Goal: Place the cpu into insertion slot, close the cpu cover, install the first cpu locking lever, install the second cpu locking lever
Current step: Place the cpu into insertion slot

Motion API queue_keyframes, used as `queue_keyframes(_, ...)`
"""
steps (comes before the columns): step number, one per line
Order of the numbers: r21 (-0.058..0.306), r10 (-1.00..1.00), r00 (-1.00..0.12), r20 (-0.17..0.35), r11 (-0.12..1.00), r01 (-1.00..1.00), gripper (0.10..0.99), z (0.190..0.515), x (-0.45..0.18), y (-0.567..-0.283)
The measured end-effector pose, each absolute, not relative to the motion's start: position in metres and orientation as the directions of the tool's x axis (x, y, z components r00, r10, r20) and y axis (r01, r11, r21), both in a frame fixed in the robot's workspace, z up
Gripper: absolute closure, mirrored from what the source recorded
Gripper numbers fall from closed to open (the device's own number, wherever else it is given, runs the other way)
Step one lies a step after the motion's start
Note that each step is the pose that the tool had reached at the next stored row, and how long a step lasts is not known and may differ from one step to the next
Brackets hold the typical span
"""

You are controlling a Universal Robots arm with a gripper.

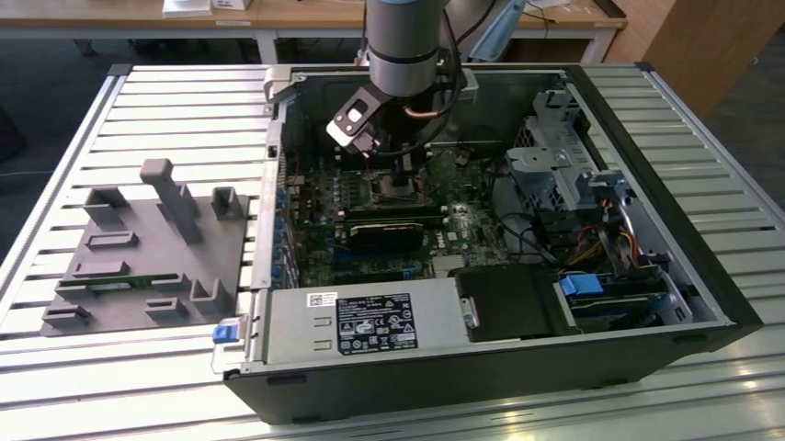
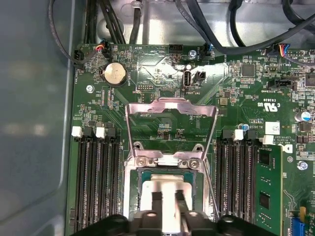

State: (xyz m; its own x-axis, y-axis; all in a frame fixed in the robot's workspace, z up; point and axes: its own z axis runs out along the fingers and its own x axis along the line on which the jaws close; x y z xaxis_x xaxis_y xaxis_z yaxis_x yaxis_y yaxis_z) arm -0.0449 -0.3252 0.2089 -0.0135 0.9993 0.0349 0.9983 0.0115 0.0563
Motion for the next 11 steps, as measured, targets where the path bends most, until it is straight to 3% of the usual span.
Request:
queue_keyframes(3, 0.056, 0.999, -0.014, 0.035, 0.012, 0.998, 0.973, 0.2098, -0.045, -0.3252)
queue_keyframes(11, 0.056, 0.999, -0.013, 0.035, 0.011, 0.998, 0.98, 0.2135, -0.0449, -0.3252)
